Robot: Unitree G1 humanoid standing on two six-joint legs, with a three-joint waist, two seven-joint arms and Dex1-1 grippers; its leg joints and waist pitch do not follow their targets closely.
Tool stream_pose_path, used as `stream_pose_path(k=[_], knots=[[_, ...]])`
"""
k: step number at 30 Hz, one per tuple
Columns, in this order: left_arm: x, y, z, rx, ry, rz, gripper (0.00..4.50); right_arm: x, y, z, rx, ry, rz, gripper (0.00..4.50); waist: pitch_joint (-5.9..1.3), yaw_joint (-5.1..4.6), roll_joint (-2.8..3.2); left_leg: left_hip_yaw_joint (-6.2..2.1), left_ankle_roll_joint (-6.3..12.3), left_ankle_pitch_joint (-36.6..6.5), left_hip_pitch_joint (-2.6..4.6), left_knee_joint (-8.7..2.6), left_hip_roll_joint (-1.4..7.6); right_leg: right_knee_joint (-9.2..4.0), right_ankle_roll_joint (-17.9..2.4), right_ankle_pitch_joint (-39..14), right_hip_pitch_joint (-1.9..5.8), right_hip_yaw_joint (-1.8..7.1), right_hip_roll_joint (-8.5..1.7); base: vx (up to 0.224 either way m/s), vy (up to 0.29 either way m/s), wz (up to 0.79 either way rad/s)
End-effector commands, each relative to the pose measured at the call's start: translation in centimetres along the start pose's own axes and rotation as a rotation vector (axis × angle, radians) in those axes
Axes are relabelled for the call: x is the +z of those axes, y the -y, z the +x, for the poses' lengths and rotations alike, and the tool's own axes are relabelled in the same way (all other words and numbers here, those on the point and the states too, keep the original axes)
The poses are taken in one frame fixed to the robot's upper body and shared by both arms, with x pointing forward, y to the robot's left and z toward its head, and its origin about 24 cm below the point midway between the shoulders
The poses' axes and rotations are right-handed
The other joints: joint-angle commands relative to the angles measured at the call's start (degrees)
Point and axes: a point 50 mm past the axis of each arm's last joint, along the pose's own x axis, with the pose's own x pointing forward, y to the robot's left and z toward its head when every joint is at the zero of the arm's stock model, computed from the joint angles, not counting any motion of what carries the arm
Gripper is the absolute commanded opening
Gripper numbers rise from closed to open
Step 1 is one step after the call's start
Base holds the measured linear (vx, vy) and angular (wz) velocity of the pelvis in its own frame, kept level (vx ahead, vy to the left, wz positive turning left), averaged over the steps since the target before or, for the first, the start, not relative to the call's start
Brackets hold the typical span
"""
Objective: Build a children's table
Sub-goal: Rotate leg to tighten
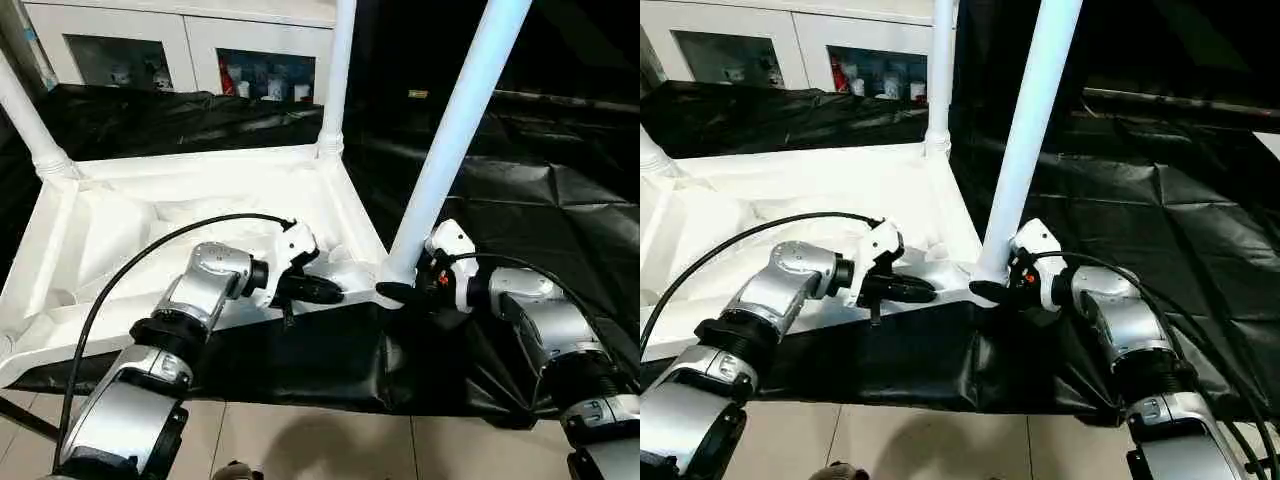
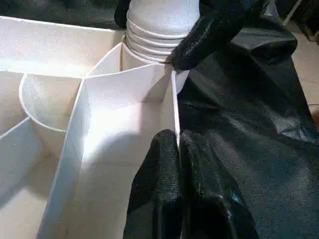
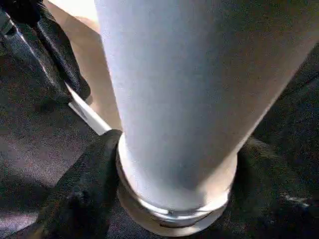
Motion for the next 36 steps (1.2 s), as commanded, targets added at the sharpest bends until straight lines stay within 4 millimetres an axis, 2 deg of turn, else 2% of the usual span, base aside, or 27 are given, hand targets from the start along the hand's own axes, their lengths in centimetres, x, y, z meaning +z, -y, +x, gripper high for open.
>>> stream_pose_path(k=[1,3,6,7,8,9,10,11,13,15,17,18,20,22,24,26,29,30,31,33,35,36], knots=[[1.4,1.0,1.1,-0.11,0.092,0.037,0.0,0.2,0.0,0.1,-0.007,0.018,0.004,2.84,-3.85,0.03,-0.91,-1.18,4.52,-8.29,1.27,-3.51,2.83,-3.55,-14.81,-7.52,2.82,2.55,-3.61,0.0,0.0,0.0],[1.2,0.8,1.4,-0.067,0.074,0.028,0.0,0.1,-0.1,0.5,-0.069,0.079,0.061,2.8,-3.8,-0.03,-0.83,-1.25,4.34,-8.57,1.24,-3.59,2.83,-3.62,-14.6,-8.14,2.77,2.54,-3.66,0.0,0.0,0.0],[0.7,0.0,1.9,0.08,0.019,0.022,0.0,-0.4,0.4,1.4,-0.239,0.115,0.153,2.77,-3.79,-0.54,-0.73,-1.36,3.17,-9.76,1.41,-3.75,2.78,-3.88,-14.31,-9.86,2.43,2.6,-3.74,0.0,0.0,0.0],[0.7,0.0,1.9,0.08,0.019,0.022,0.0,-0.4,0.4,1.4,-0.239,0.115,0.153,2.77,-3.75,-0.66,-0.73,-1.43,2.69,-10.35,1.48,-3.86,2.82,-4.05,-14.11,-10.83,2.43,2.6,-3.8,0.0,0.0,0.0],[0.8,-0.8,2.7,0.216,0.022,-0.015,0.0,-1.6,1.1,2.4,-0.497,0.087,0.246,2.77,-3.79,-0.66,-0.62,-1.52,2.08,-10.51,1.41,-3.89,2.76,-4.04,-13.61,-11.59,2.72,2.55,-3.76,0.0,0.0,0.0],[0.9,-0.9,2.9,0.242,0.025,-0.025,0.0,-1.9,1.2,2.5,-0.555,0.076,0.261,2.77,-3.48,-1.15,-0.48,-1.4,0.52,-12.11,1.83,-4.19,2.81,-4.47,-13.36,-13.34,1.96,2.69,-3.61,0.0,0.0,0.0],[1.1,-1.2,3.6,0.337,0.022,-0.06,0.0,-2.5,1.1,3.3,-0.667,0.052,0.322,2.77,-3.66,-1.44,-0.65,-1.69,-0.83,-13.12,1.64,-4.33,2.67,-4.39,-12.71,-15.41,2.39,2.53,-3.71,0.0,0.0,0.0],[1.3,-1.3,4.2,0.384,0.02,-0.079,0.0,-2.5,0.7,4.0,-0.694,0.049,0.355,2.77,-3.64,-1.73,-0.54,-1.65,-1.65,-14.25,2.02,-4.37,2.77,-4.6,-12.52,-15.61,1.93,2.65,-3.69,0.0,0.0,0.0],[1.9,-1.3,5.2,0.446,0.033,-0.109,0.0,-1.9,-0.2,5.5,-0.689,0.068,0.394,2.77,-3.68,-1.88,-0.54,-1.62,-1.32,-14.62,1.92,-4.26,2.54,-4.74,-12.36,-15.34,2.21,2.64,-3.65,0.0,0.0,0.0],[2.2,-1.2,5.7,0.464,0.042,-0.113,0.0,-1.5,-0.6,6.1,-0.677,0.083,0.399,2.77,-3.62,-1.63,-0.59,-1.35,0.16,-14.66,2.13,-4.11,2.5,-4.97,-12.21,-13.6,2.0,2.79,-3.55,0.0,0.0,0.0],[2.6,-1.0,6.2,0.47,0.049,-0.105,0.0,-1.0,-1.0,6.9,-0.663,0.092,0.375,2.77,-3.75,-1.65,-0.58,-1.46,0.92,-13.28,1.56,-4.06,2.38,-4.74,-12.01,-12.5,2.46,2.74,-3.62,0.0,0.0,0.0],[2.8,-0.9,6.6,0.459,0.044,-0.088,0.0,-0.5,-1.3,7.3,-0.647,0.115,0.371,2.77,-3.76,-1.61,-0.59,-1.43,1.22,-12.78,1.6,-4.05,2.37,-4.76,-11.78,-12.32,2.42,2.7,-3.61,0.0,0.0,0.0],[2.7,-0.9,6.6,0.451,0.039,-0.08,0.0,-0.3,-1.3,7.4,-0.64,0.128,0.37,3.33,-3.68,-1.63,-0.52,-1.5,1.27,-13.13,1.53,-4.15,2.38,-4.87,-11.4,-13.18,2.48,2.65,-3.58,0.0,0.0,0.0],[2.5,-0.9,6.4,0.435,0.026,-0.065,0.0,0.2,-1.3,7.5,-0.632,0.164,0.356,3.49,-3.64,-1.76,-0.48,-1.62,1.2,-13.77,1.43,-4.26,2.45,-4.93,-11.09,-13.85,2.49,2.64,-3.64,0.0,0.0,0.0],[1.9,-1.1,5.5,0.401,-0.003,-0.049,0.0,1.2,-0.3,6.2,-0.606,0.203,0.277,3.7,-3.67,-2.1,-0.62,-1.87,1.32,-13.97,1.05,-4.39,2.46,-4.83,-10.74,-14.29,2.85,2.5,-3.68,0.0,0.0,0.0],[1.8,-1.2,5.3,0.397,-0.01,-0.047,0.0,1.4,-0.1,6.0,-0.599,0.206,0.263,3.89,-3.66,-2.18,-0.6,-1.78,1.49,-14.02,1.17,-4.31,2.47,-4.91,-10.82,-14.17,2.72,2.51,-3.65,0.0,0.0,0.0],[1.4,-1.4,4.4,0.365,-0.027,-0.038,0.0,1.7,0.8,4.5,-0.526,0.161,0.179,4.14,-3.67,-2.27,-0.85,-1.63,2.19,-13.1,1.16,-4.09,2.45,-4.78,-11.63,-13.13,2.71,2.6,-3.65,0.0,0.0,0.0],[1.2,-1.5,3.9,0.339,-0.034,-0.032,0.0,1.8,1.0,3.7,-0.469,0.136,0.13,4.14,-3.66,-2.14,-0.89,-1.64,2.58,-12.3,1.08,-4.01,2.37,-4.7,-11.77,-12.56,2.96,2.52,-3.52,0.0,0.0,0.0],[1.2,-1.5,3.9,0.339,-0.034,-0.032,0.0,1.8,1.0,3.7,-0.469,0.136,0.13,4.14,-3.74,-2.04,-0.88,-1.58,3.12,-11.45,1.06,-3.91,2.44,-4.51,-11.93,-11.09,2.97,2.58,-3.6,0.0,0.0,0.0],[0.8,-1.4,3.0,0.254,-0.05,-0.013,0.0,1.8,1.1,2.0,-0.344,0.099,0.041,4.14,-3.71,-2.01,-0.84,-1.58,3.81,-11.01,1.04,-3.85,2.43,-4.5,-12.22,-10.1,2.99,2.56,-3.54,0.0,0.0,0.0],[0.7,-1.3,2.6,0.202,-0.053,0.008,0.0,1.8,1.0,1.2,-0.273,0.077,0.001,4.14,-3.72,-1.79,-0.59,-1.54,4.25,-10.46,1.22,-3.77,2.58,-4.29,-12.95,-8.78,2.95,2.64,-3.58,0.0,0.0,0.0],[0.8,-1.2,2.5,0.18,-0.049,0.017,0.0,1.7,1.0,1.0,-0.251,0.072,-0.006,4.14,-3.73,-1.59,-0.67,-1.49,4.46,-10.32,1.29,-3.73,2.66,-4.25,-13.42,-8.03,2.92,2.65,-3.58,0.0,0.0,0.0]])
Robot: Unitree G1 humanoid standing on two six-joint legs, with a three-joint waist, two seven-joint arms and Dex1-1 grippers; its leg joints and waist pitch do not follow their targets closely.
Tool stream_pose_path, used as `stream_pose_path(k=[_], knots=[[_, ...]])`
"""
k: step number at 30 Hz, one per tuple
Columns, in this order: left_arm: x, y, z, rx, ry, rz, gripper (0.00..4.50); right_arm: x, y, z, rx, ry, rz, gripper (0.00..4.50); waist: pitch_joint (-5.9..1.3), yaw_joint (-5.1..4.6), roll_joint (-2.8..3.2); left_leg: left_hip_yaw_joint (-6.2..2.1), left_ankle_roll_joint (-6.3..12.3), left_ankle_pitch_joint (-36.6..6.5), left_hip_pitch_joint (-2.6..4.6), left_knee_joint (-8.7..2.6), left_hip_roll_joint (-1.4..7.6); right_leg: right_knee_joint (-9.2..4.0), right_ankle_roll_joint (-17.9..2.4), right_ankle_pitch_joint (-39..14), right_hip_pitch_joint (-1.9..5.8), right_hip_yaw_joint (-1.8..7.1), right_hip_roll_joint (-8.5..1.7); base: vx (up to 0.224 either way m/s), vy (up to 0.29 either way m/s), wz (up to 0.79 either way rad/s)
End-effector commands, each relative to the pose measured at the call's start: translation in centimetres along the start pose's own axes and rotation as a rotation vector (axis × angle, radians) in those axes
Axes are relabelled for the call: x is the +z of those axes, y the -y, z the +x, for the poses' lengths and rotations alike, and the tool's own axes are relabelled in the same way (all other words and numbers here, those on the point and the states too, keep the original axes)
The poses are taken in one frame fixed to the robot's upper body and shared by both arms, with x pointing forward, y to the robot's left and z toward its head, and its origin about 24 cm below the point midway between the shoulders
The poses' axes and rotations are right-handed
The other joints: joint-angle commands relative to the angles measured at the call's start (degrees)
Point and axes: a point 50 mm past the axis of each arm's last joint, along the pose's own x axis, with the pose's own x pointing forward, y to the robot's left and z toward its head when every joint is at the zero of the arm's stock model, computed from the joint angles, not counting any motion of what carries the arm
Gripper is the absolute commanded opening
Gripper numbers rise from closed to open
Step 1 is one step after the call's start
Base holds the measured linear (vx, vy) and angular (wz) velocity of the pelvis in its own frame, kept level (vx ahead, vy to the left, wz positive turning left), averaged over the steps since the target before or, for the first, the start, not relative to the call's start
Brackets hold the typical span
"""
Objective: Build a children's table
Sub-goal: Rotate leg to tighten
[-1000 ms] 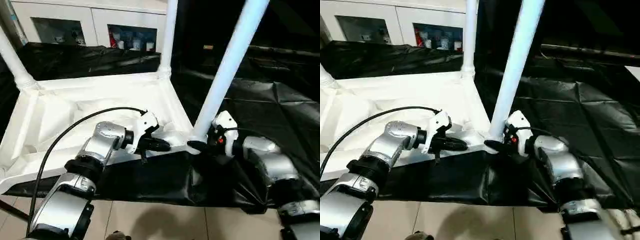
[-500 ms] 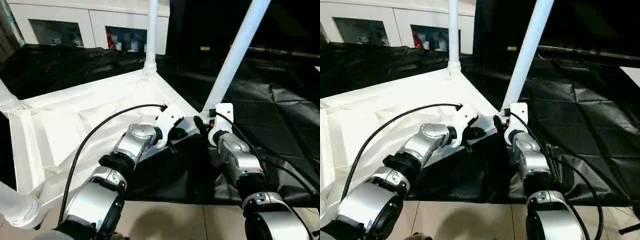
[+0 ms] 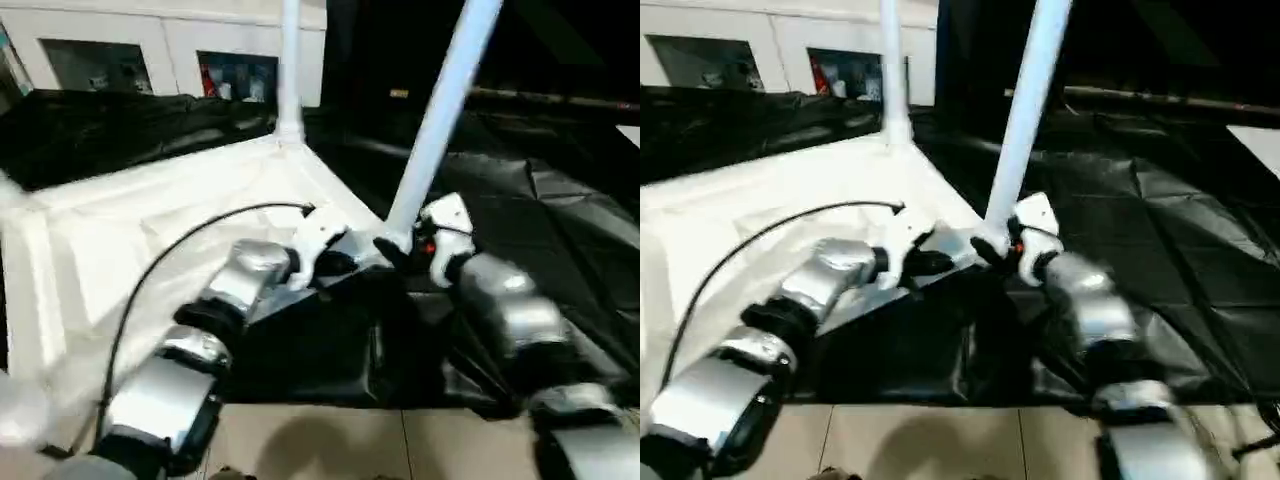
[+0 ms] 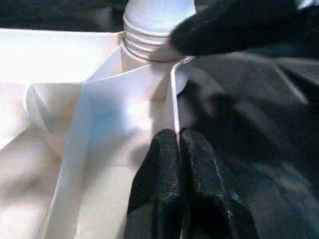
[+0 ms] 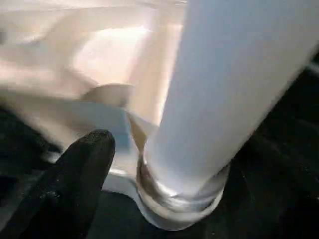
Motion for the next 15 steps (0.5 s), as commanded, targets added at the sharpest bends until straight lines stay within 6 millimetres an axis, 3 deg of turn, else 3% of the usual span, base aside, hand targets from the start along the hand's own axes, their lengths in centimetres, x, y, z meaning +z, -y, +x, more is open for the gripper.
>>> stream_pose_path(k=[1,6,10,12,15], knots=[[-0.4,0.7,-0.2,-0.121,-0.021,0.036,0.0,-0.3,-0.5,-0.7,0.12,-0.028,-0.018,4.14,-3.77,0.31,-0.34,-1.41,4.58,-10.2,1.15,-3.83,2.63,-4.05,-14.06,-7.5,2.79,2.58,-3.63,0.0,0.0,0.0],[-0.3,1.4,-1.2,-0.296,-0.009,0.084,0.0,-0.8,-1.1,-2.0,0.314,-0.09,-0.039,4.14,-3.71,0.94,-0.15,-1.29,4.44,-10.78,1.43,-3.86,3.03,-3.75,-15.97,-6.53,2.79,2.48,-3.59,0.0,0.0,0.0],[0.0,1.5,-1.4,-0.326,0.014,0.069,0.0,-1.0,-1.2,-2.1,0.336,-0.105,-0.046,4.14,-3.7,1.81,-0.11,-1.06,3.44,-11.29,1.67,-3.84,3.14,-3.68,-16.06,-7.11,2.44,2.6,-3.72,0.0,0.0,0.0],[0.1,1.5,-1.5,-0.346,0.025,0.066,0.0,-1.0,-1.1,-1.9,0.325,-0.101,-0.034,4.14,-3.66,1.83,-0.45,-1.16,2.94,-11.41,1.45,-3.95,3.05,-3.7,-15.66,-7.85,2.58,2.57,-3.78,0.0,0.0,0.0],[0.1,1.5,-1.5,-0.354,0.028,0.069,0.0,-1.0,-1.0,-1.9,0.329,-0.098,-0.017,4.14,-3.68,1.82,-0.39,-1.23,2.5,-11.77,1.47,-3.93,2.97,-3.88,-14.94,-9.45,2.56,2.63,-3.93,0.0,0.0,0.0]])
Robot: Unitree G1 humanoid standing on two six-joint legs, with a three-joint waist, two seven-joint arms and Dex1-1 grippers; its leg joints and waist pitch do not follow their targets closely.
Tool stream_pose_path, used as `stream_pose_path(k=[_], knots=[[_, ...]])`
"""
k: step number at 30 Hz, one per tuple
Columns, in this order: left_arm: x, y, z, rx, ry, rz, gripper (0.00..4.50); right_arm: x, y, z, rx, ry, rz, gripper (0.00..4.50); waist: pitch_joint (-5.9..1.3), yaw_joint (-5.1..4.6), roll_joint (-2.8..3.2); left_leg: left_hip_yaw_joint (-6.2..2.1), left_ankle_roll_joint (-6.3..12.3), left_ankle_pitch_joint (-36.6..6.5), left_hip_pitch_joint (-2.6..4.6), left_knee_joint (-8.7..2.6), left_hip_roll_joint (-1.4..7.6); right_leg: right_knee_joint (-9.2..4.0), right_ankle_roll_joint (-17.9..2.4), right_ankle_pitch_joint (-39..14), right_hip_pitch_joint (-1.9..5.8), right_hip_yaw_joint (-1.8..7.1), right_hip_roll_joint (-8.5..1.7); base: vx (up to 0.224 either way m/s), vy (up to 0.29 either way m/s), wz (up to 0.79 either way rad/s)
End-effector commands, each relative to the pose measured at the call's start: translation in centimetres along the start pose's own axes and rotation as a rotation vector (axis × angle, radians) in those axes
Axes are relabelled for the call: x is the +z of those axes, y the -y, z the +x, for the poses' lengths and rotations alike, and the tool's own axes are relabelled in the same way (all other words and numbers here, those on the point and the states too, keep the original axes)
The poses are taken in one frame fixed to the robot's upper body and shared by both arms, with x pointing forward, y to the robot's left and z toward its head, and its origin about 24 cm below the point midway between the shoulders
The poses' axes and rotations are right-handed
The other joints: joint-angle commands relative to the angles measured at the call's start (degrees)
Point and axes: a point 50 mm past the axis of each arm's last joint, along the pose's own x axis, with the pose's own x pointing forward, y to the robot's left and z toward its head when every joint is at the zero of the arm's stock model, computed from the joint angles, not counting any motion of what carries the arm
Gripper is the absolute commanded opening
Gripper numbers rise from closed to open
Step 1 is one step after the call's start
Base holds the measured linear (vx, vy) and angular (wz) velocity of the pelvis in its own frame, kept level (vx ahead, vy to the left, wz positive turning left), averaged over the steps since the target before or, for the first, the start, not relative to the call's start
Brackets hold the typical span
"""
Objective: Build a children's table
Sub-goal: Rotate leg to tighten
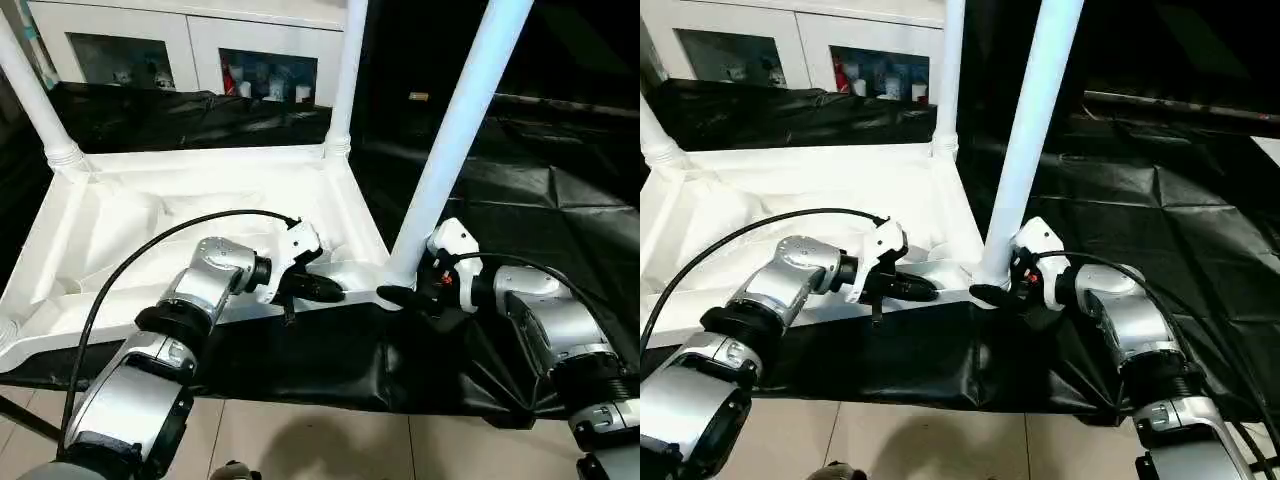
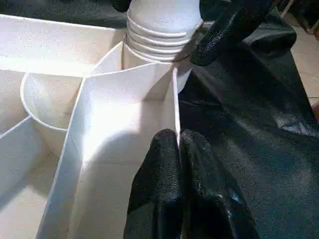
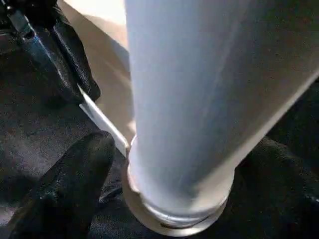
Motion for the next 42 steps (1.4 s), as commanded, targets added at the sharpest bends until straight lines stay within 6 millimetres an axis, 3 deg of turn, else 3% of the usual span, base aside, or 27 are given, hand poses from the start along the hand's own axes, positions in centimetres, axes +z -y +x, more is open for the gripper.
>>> stream_pose_path(k=[1,4,6,17,24,29,32,33,34,35,36,38,41,42], knots=[[1.0,0.7,0.9,-0.089,0.03,0.044,0.0,0.2,0.0,0.1,0.017,0.005,0.011,3.99,-3.78,-0.01,-0.35,-1.34,2.54,-11.29,1.51,-4.0,2.96,-3.82,-14.84,-8.95,2.6,2.59,-3.83,0.0,0.0,0.0],[0.9,0.8,0.8,-0.085,0.029,0.043,0.0,0.1,0.0,0.0,0.026,0.01,0.023,3.99,-3.8,-0.02,-0.38,-1.3,2.96,-10.63,1.44,-3.94,2.98,-3.68,-15.14,-7.73,2.61,2.56,-3.78,0.0,0.0,0.0],[0.9,0.8,0.9,-0.089,0.035,0.039,0.0,0.1,0.0,0.0,0.028,0.013,0.03,3.65,-3.8,-0.01,-0.39,-1.28,3.12,-10.38,1.47,-3.93,2.97,-3.67,-15.15,-7.55,2.6,2.55,-3.76,0.0,0.0,0.0],[0.8,0.9,1.0,-0.095,0.037,0.035,0.0,-0.4,-0.2,0.1,0.038,0.015,0.053,2.78,-3.82,0.08,-0.52,-1.29,3.1,-10.05,1.39,-3.88,2.92,-3.69,-14.72,-8.44,2.62,2.52,-3.76,0.0,0.0,0.0],[0.6,0.8,1.2,-0.055,0.04,0.022,0.0,-1.2,-0.3,0.5,0.002,0.026,0.102,2.66,-3.8,0.0,-0.6,-1.27,3.14,-10.04,1.36,-3.87,2.91,-3.74,-14.64,-9.02,2.59,2.52,-3.79,0.0,0.0,0.0],[0.7,-0.1,2.4,0.141,0.047,-0.027,0.0,-2.4,-0.2,1.8,-0.189,0.081,0.23,2.66,-3.59,-0.59,-0.63,-1.51,1.41,-12.92,1.63,-4.13,2.83,-4.5,-13.35,-14.37,2.2,2.55,-3.95,0.0,0.0,0.0],[1.6,-0.7,3.9,0.314,0.084,-0.09,0.0,-3.3,0.0,3.4,-0.449,0.054,0.34,2.65,-3.52,-0.93,-0.39,-1.65,-0.24,-14.38,1.76,-4.39,2.84,-4.71,-12.41,-16.88,1.93,2.63,-3.91,0.0,0.0,0.0],[1.7,-0.7,4.1,0.326,0.088,-0.096,0.0,-3.3,0.1,3.6,-0.47,0.051,0.348,2.65,-3.6,-1.03,-0.55,-1.71,-0.87,-14.77,1.88,-4.44,2.73,-4.87,-11.86,-17.92,2.0,2.53,-3.89,0.0,0.0,0.0],[2.3,-0.9,4.9,0.408,0.115,-0.142,0.0,-3.4,0.2,4.3,-0.593,0.034,0.41,2.65,-3.55,-1.34,-0.53,-1.67,-0.9,-15.01,1.74,-4.41,2.6,-4.99,-11.48,-18.53,1.94,2.6,-3.88,0.0,0.0,0.0],[2.6,-0.8,5.5,0.428,0.126,-0.164,0.0,-3.3,0.0,4.9,-0.627,0.031,0.445,2.65,-3.49,-1.42,-0.15,-1.71,-1.06,-15.61,1.9,-4.45,2.58,-5.15,-11.44,-19.15,1.78,2.6,-3.9,0.0,0.0,0.0],[2.8,-0.7,5.9,0.438,0.132,-0.177,0.0,-3.2,-0.1,5.3,-0.646,0.029,0.466,2.65,-3.54,-1.69,-0.45,-1.79,-1.14,-16.21,1.82,-4.46,2.52,-5.32,-10.94,-20.07,1.86,2.55,-3.88,0.0,0.0,0.0],[3.2,-0.3,6.8,0.444,0.131,-0.174,0.0,-2.4,-0.5,6.4,-0.652,0.041,0.451,2.65,-3.63,-1.78,-0.13,-1.7,-0.38,-15.65,1.79,-4.31,2.39,-5.43,-10.57,-18.84,1.84,2.61,-3.77,0.0,0.0,0.0],[3.3,-0.2,7.1,0.445,0.11,-0.139,0.0,-1.6,-0.7,7.1,-0.637,0.063,0.423,2.65,-3.66,-1.8,-0.22,-1.69,0.37,-15.14,1.57,-4.4,2.37,-5.32,-10.29,-17.43,2.0,2.57,-3.69,0.0,0.0,0.0],[3.3,-0.2,7.1,0.446,0.095,-0.116,0.0,-1.2,-0.8,7.3,-0.631,0.073,0.409,3.0,-3.67,-1.82,-0.22,-1.7,0.63,-14.95,1.46,-4.46,2.37,-5.32,-10.14,-17.09,2.09,2.53,-3.65,0.0,0.0,0.0]])
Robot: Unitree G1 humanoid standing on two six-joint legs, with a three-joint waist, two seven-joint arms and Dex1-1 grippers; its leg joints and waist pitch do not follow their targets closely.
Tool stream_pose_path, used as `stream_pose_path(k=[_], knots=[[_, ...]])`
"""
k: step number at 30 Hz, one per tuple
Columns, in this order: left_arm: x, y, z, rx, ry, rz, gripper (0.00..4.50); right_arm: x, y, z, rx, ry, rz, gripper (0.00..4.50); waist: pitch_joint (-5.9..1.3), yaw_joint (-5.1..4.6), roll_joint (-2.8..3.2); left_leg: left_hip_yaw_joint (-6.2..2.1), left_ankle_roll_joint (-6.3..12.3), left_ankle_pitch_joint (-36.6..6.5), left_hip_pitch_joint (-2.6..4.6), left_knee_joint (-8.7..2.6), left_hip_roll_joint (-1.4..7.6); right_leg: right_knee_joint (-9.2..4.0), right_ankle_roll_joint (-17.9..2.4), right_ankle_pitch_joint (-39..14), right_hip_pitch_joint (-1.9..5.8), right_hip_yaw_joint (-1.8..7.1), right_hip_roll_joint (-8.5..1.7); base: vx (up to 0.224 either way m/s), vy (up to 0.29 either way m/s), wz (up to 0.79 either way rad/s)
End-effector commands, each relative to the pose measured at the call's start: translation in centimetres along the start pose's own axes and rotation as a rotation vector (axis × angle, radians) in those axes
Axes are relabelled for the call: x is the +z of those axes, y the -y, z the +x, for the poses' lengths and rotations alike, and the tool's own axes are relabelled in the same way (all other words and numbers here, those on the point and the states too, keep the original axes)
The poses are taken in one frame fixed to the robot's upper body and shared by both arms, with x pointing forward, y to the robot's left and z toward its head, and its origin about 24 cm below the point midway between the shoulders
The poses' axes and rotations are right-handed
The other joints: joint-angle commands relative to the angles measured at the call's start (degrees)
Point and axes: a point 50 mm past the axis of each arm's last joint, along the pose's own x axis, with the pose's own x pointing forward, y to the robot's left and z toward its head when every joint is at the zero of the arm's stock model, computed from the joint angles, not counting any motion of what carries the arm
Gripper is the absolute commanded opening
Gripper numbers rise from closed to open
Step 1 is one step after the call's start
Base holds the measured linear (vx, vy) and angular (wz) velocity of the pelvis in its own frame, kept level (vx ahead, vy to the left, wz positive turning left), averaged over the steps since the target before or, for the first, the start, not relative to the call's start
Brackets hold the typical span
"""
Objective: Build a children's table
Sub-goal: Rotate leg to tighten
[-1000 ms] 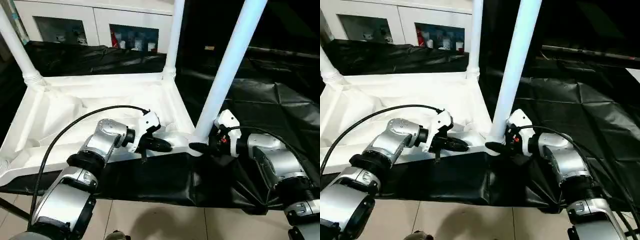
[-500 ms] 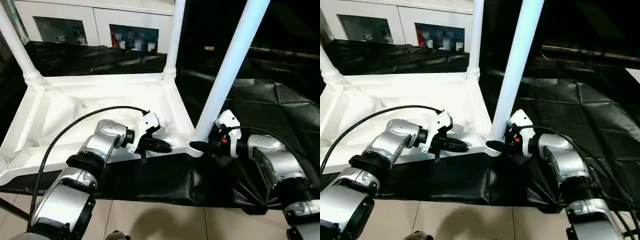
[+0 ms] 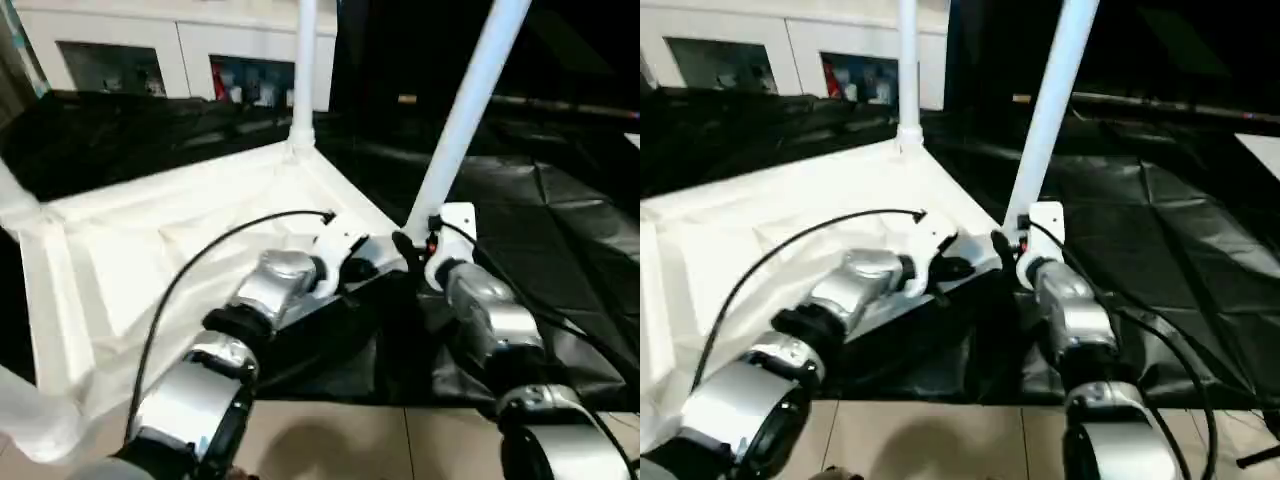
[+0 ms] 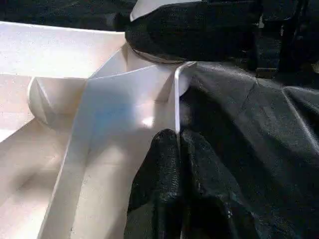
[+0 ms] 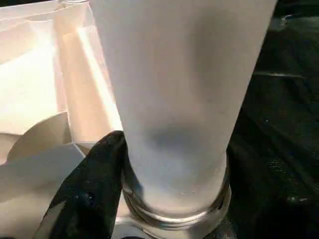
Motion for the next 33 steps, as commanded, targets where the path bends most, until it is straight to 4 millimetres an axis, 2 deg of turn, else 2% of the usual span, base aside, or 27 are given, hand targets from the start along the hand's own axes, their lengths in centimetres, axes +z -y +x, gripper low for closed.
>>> stream_pose_path(k=[1,4,5,6,8,12,13,14,15,17,18,19,20,22,25,26,28,32,33], knots=[[0.8,0.2,0.5,0.047,0.041,0.017,0.0,-1.8,-2.7,0.3,0.111,-0.064,0.011,3.35,-3.4,-0.11,-0.24,-1.65,0.68,-15.31,1.34,-4.51,2.5,-5.38,-10.25,-16.95,1.82,2.47,-3.63,0.0,0.0,0.0],[0.4,-0.5,-0.2,0.038,0.02,0.07,0.0,-0.6,-2.4,0.3,0.142,-0.007,0.001,3.56,-3.4,-0.19,-0.36,-1.82,0.87,-16.2,1.18,-4.67,2.55,-5.4,-9.9,-17.85,1.96,2.39,-3.67,0.0,0.0,0.0],[0.4,-0.8,-0.5,0.025,0.021,0.091,0.0,-0.2,-2.0,0.2,0.151,0.011,-0.034,3.56,-3.4,-0.27,-0.52,-1.81,0.92,-16.29,1.1,-4.65,2.54,-5.39,-9.79,-17.98,1.97,2.39,-3.67,0.0,0.0,0.0],[0.4,-0.9,-0.8,0.01,0.021,0.109,0.0,0.3,-1.5,0.1,0.161,0.026,-0.086,3.78,-3.46,-0.36,-0.46,-1.92,0.93,-15.73,0.9,-4.68,2.54,-5.25,-9.77,-17.79,2.16,2.33,-3.69,0.0,0.0,0.0],[0.3,-1.2,-1.2,-0.006,0.015,0.134,0.0,0.6,-1.0,-0.1,0.187,0.034,-0.149,3.84,-3.37,-0.57,-0.47,-1.77,1.01,-15.83,0.96,-4.59,2.54,-5.35,-10.04,-17.62,1.95,2.39,-3.66,0.0,0.0,0.0],[-0.1,-2.0,-2.8,-0.135,0.008,0.187,0.0,1.3,0.6,-1.5,0.385,0.012,-0.232,3.84,-3.48,-0.16,-0.45,-1.55,2.52,-13.54,0.95,-4.26,2.57,-5.06,-11.04,-14.47,2.22,2.53,-3.7,0.0,0.0,0.0],[-0.2,-2.1,-3.1,-0.166,0.005,0.196,0.0,1.4,0.9,-1.9,0.433,0.003,-0.255,3.84,-3.46,0.0,-0.26,-1.61,2.91,-13.21,0.98,-4.27,2.54,-4.98,-11.22,-13.68,2.23,2.47,-3.63,0.0,0.0,0.0],[-0.3,-2.2,-3.4,-0.185,0.001,0.201,0.0,1.4,1.1,-2.2,0.464,-0.003,-0.271,3.84,-3.58,0.16,-0.46,-1.53,3.57,-11.87,0.95,-4.13,2.69,-4.56,-11.86,-11.02,2.41,2.51,-3.6,0.0,0.0,0.0],[-0.5,-2.3,-3.8,-0.227,-0.01,0.21,0.0,1.5,1.5,-2.7,0.507,-0.015,-0.291,3.84,-3.74,0.25,-0.31,-1.51,4.52,-9.58,0.86,-4.0,2.72,-3.87,-13.8,-6.13,2.54,2.44,-3.56,0.0,0.0,0.0],[-0.6,-2.3,-4.2,-0.276,-0.019,0.213,0.0,1.5,1.9,-3.1,0.551,-0.03,-0.307,3.84,-3.78,0.43,-0.3,-1.48,5.19,-8.73,1.02,-3.92,2.91,-3.6,-14.87,-3.92,2.59,2.46,-3.63,0.0,0.0,0.0],[-0.9,-2.1,-4.9,-0.372,-0.028,0.2,0.0,1.5,2.4,-3.8,0.619,-0.059,-0.334,3.84,-3.77,0.68,-0.24,-1.35,5.76,-7.88,1.03,-3.84,2.96,-3.31,-16.39,-2.06,2.69,2.39,-3.58,0.0,0.0,0.0],[-1.0,-2.1,-5.0,-0.388,-0.03,0.196,0.0,1.4,2.5,-3.9,0.631,-0.063,-0.337,3.84,-3.77,0.68,-0.24,-1.35,5.76,-7.88,1.03,-3.84,2.96,-3.31,-16.39,-2.06,2.69,2.39,-3.58,0.0,0.0,0.0],[-1.1,-2.0,-5.2,-0.413,-0.034,0.188,0.0,1.4,2.5,-4.1,0.646,-0.07,-0.342,3.84,-3.8,1.09,-0.08,-1.21,5.91,-7.19,1.18,-3.77,3.16,-3.03,-17.04,-0.97,2.66,2.34,-3.43,0.0,0.0,0.0],[-1.3,-1.9,-5.5,-0.451,-0.045,0.186,0.0,1.3,2.5,-4.4,0.685,-0.087,-0.35,3.84,-3.7,1.87,-0.16,-0.88,5.88,-7.7,1.37,-3.64,3.22,-2.88,-17.78,-0.19,2.4,2.4,-3.43,0.0,0.0,0.0],[-1.7,-1.9,-5.9,-0.5,-0.065,0.185,0.0,1.1,2.4,-4.8,0.748,-0.126,-0.371,3.84,-3.56,2.18,-0.29,-0.94,5.01,-9.33,1.27,-3.8,3.21,-3.2,-17.0,-3.55,2.46,2.4,-3.65,0.0,0.0,0.0],[-1.7,-2.0,-6.0,-0.495,-0.065,0.188,0.0,1.0,2.3,-4.8,0.757,-0.133,-0.378,3.84,-3.46,2.3,-0.45,-1.04,3.86,-10.81,1.33,-3.92,3.24,-3.55,-16.05,-6.92,2.38,2.42,-3.77,0.0,0.0,0.0],[-1.7,-2.0,-6.0,-0.49,-0.064,0.19,0.0,0.9,2.2,-4.9,0.767,-0.14,-0.386,3.84,-3.39,2.36,-0.3,-1.17,2.62,-12.05,1.43,-4.1,3.28,-3.82,-15.14,-9.97,2.29,2.45,-3.89,0.0,0.0,0.0],[-1.6,-2.2,-6.2,-0.476,-0.063,0.192,0.0,0.6,2.1,-4.8,0.776,-0.155,-0.406,3.84,-3.41,2.23,-0.56,-1.28,1.91,-11.93,1.34,-4.18,3.16,-3.94,-14.1,-10.92,2.29,2.51,-3.89,0.0,0.0,0.0],[-1.6,-2.2,-6.2,-0.477,-0.063,0.192,0.0,0.6,2.1,-4.8,0.776,-0.154,-0.403,3.67,-3.43,2.21,-0.49,-1.32,1.98,-11.67,1.33,-4.2,3.18,-3.88,-14.1,-10.58,2.29,2.5,-3.9,0.0,0.0,0.0]])
